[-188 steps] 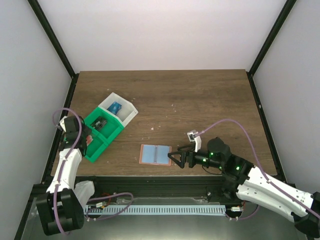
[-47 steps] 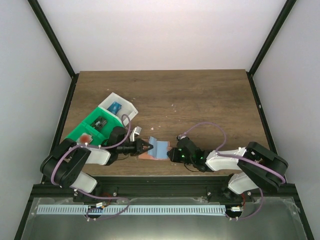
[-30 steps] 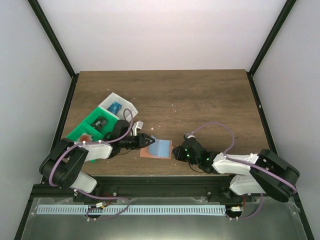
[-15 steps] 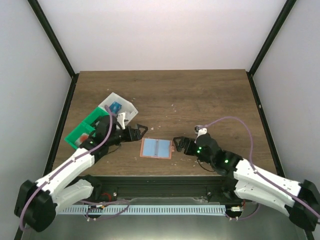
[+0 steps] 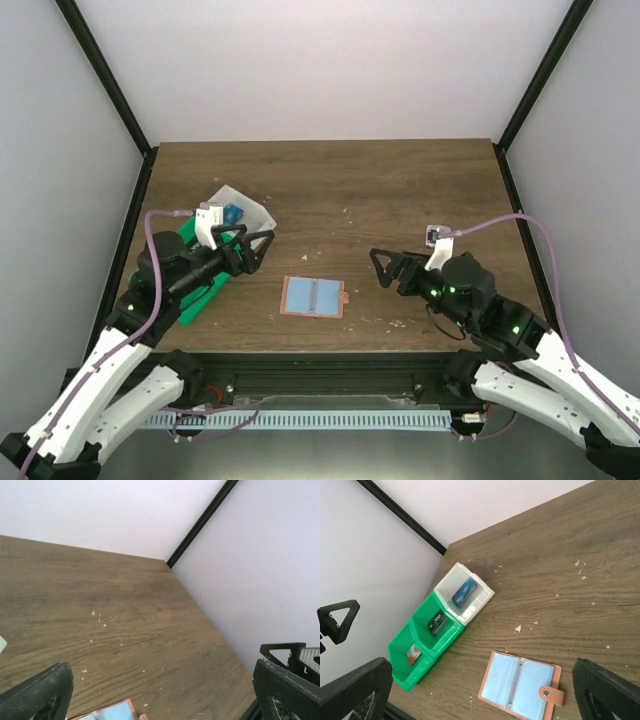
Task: Take the credit cards out of the card holder
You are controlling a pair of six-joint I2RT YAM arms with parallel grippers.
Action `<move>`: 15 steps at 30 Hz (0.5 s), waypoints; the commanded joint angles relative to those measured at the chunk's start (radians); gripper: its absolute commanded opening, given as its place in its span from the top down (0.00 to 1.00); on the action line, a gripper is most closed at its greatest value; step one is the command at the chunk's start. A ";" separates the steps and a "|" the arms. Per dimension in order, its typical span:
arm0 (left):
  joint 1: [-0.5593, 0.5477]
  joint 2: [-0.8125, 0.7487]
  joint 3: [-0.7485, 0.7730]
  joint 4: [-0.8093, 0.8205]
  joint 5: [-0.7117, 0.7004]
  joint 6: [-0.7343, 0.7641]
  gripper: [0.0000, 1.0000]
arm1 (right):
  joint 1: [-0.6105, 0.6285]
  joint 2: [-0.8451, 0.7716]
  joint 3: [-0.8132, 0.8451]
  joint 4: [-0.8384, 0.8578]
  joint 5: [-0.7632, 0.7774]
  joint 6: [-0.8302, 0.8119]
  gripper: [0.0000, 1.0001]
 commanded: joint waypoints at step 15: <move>0.003 -0.139 -0.090 0.041 0.076 -0.017 0.00 | -0.002 -0.007 0.055 -0.047 -0.026 -0.027 0.00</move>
